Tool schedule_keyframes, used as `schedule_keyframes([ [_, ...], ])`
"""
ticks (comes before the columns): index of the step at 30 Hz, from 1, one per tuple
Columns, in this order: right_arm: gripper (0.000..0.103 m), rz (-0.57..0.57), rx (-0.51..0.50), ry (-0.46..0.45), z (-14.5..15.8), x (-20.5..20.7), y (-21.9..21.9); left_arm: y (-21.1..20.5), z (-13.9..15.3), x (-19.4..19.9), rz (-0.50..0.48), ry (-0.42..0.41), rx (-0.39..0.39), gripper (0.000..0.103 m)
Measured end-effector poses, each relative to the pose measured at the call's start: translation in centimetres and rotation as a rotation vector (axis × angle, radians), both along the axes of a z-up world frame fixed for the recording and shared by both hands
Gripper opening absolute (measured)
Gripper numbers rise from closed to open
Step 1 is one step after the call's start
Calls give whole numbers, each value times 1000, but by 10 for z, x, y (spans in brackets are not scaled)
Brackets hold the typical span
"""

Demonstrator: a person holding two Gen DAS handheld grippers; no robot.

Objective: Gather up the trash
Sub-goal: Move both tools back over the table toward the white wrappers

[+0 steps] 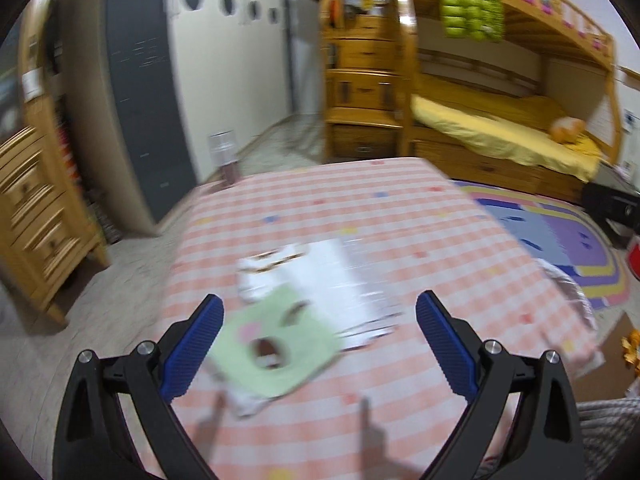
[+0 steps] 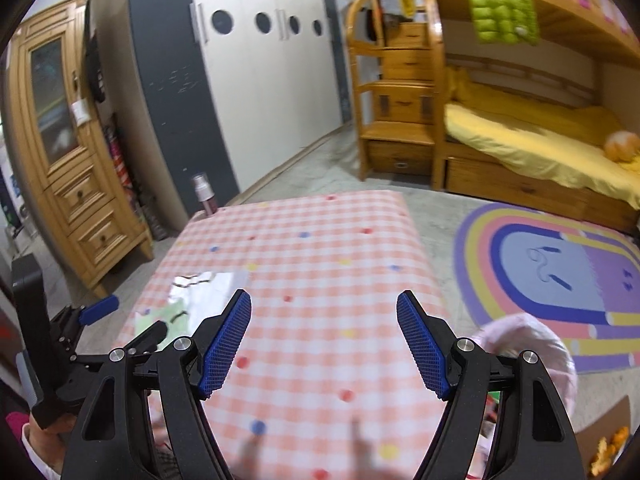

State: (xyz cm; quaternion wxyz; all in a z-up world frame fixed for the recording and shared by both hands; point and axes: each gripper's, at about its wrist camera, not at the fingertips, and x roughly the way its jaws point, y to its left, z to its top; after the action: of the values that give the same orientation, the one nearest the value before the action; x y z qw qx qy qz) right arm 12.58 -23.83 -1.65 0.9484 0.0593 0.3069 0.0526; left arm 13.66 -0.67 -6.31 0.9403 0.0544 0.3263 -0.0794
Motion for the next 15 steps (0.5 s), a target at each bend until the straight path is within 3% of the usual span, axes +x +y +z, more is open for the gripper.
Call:
schedule_keyframes([
  [7,75,57,-21,2,-25,34,29,47,-15,13,85,72,-20,94],
  [11,75,64,-32,39,-42,41,31,50,-32,27,81,157,-34,94],
  [15,75,62,-63,30,-41,43,33,44,-45,36,74,206,-22,91],
])
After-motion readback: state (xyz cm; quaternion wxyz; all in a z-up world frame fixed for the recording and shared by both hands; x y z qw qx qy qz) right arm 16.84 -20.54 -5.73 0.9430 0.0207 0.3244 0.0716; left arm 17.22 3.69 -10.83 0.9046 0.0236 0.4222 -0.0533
